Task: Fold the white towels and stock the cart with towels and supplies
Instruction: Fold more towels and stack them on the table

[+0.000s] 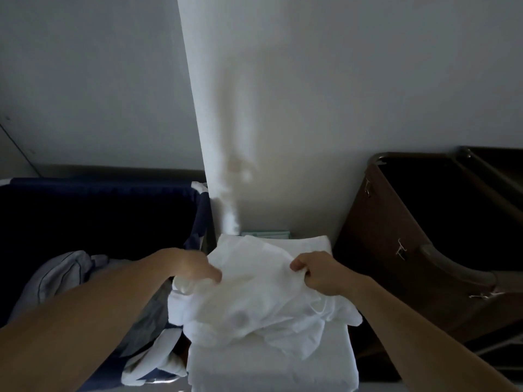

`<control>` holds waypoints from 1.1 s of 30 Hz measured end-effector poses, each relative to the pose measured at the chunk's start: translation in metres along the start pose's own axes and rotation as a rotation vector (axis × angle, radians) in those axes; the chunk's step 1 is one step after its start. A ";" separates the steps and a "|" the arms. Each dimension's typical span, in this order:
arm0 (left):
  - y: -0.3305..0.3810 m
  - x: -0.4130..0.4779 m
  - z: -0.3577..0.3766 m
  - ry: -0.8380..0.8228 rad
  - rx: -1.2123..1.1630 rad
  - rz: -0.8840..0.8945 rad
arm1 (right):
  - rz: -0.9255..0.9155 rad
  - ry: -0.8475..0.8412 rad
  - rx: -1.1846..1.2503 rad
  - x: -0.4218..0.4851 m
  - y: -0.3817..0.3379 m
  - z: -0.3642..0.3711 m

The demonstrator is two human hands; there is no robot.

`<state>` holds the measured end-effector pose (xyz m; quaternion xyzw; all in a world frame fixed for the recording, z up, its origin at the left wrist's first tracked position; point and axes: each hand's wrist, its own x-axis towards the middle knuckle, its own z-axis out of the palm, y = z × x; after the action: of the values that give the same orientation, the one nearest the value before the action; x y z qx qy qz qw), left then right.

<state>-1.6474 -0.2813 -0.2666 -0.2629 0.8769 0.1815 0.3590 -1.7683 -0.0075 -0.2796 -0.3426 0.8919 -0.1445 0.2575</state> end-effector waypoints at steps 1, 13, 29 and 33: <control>0.005 0.009 -0.001 0.096 -0.064 0.038 | 0.005 0.028 0.006 0.000 0.001 0.003; 0.049 0.041 0.006 0.215 -1.027 0.075 | -0.030 0.469 0.542 -0.011 -0.005 -0.008; 0.056 -0.063 -0.053 0.315 -0.526 0.630 | -0.197 0.548 0.746 -0.016 -0.066 -0.060; 0.055 -0.082 -0.054 0.291 -0.521 0.701 | -0.256 0.587 0.779 -0.021 -0.078 -0.060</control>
<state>-1.6592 -0.2373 -0.1635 -0.0547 0.8794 0.4676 0.0712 -1.7465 -0.0452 -0.1888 -0.2728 0.7573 -0.5872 0.0849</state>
